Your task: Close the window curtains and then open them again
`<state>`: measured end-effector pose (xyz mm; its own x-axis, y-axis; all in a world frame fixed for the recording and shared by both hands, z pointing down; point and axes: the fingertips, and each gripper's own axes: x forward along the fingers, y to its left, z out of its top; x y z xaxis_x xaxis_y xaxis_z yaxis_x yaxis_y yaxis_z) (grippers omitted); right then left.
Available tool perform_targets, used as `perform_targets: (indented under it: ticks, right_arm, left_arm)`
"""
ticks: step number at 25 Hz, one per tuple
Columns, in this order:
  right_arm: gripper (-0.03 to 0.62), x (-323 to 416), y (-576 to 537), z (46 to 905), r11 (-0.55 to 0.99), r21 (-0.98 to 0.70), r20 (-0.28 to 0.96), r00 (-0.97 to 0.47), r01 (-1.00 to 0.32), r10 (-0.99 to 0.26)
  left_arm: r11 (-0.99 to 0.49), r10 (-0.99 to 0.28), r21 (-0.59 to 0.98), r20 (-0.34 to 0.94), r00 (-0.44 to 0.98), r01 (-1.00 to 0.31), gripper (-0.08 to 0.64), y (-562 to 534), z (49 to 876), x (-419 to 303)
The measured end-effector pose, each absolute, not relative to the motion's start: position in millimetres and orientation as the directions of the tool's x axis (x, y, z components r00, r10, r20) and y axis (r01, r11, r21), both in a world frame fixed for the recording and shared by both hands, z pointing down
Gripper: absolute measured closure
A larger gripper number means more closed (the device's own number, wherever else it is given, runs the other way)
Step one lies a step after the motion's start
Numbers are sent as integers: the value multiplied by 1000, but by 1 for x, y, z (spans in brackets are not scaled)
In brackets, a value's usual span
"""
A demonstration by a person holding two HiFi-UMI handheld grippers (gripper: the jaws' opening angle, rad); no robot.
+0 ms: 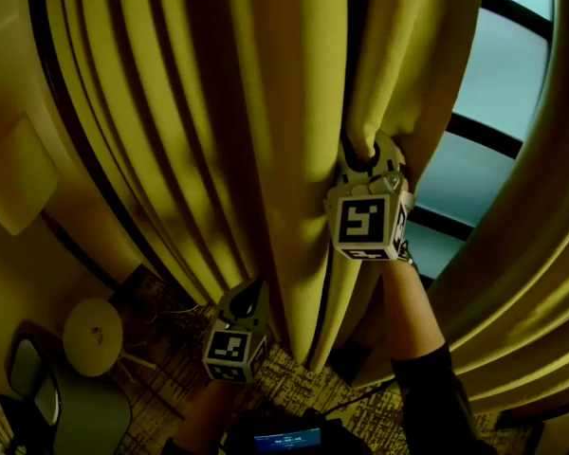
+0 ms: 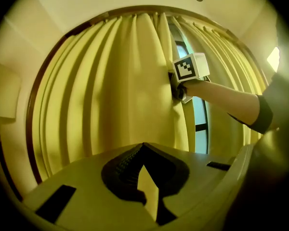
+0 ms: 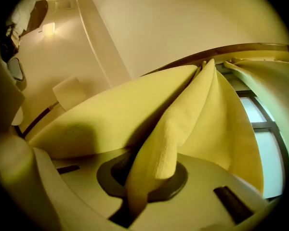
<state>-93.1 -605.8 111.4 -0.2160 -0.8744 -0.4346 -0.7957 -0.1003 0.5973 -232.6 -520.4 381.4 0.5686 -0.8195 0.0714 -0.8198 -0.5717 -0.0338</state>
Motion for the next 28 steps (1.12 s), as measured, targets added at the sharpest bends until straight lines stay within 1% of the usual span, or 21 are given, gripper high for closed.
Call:
perform_targets:
  ticks: [3, 5, 8, 11, 18, 23, 25, 28]
  right_arm:
    - [551, -103, -599, 114, -65, 617, -427, -264, -784, -865]
    - [551, -121, -604, 112, -62, 620, -433, -275, -782, -858]
    - [549, -170, -628, 103, -66, 627, -445, -287, -776, -848]
    - [549, -204, -645, 96, -74, 635, -444, -285, -769, -849]
    - [549, -267, -670, 87, -76, 663, -439, -304, -745, -846]
    - [548, -329, -700, 85, -76, 701, -399, -302, -709, -866]
    - [549, -337, -705, 84, -84, 705, -398, -295, -704, -868]
    - [549, -328, -712, 88, -104, 703, -404, -275, -703, -872]
  left_arm:
    - [-521, -853, -45, 67, 518, -852, 552, -511, 391, -236]
    - [-517, -855, -44, 74, 513, -855, 552, -513, 387, -248]
    - [-496, -867, -34, 74, 493, -868, 552, -533, 384, -296]
    - [-475, -879, -32, 63, 472, -880, 552, -549, 385, -337]
    - [-449, -892, 17, 53, 449, -893, 552, -582, 387, -401]
    - [-444, -893, 65, 40, 447, -893, 552, -608, 391, -455]
    - [-444, -894, 66, 33, 447, -893, 552, -613, 392, -462]
    - [-438, -896, 73, 42, 442, -896, 552, -615, 395, -454]
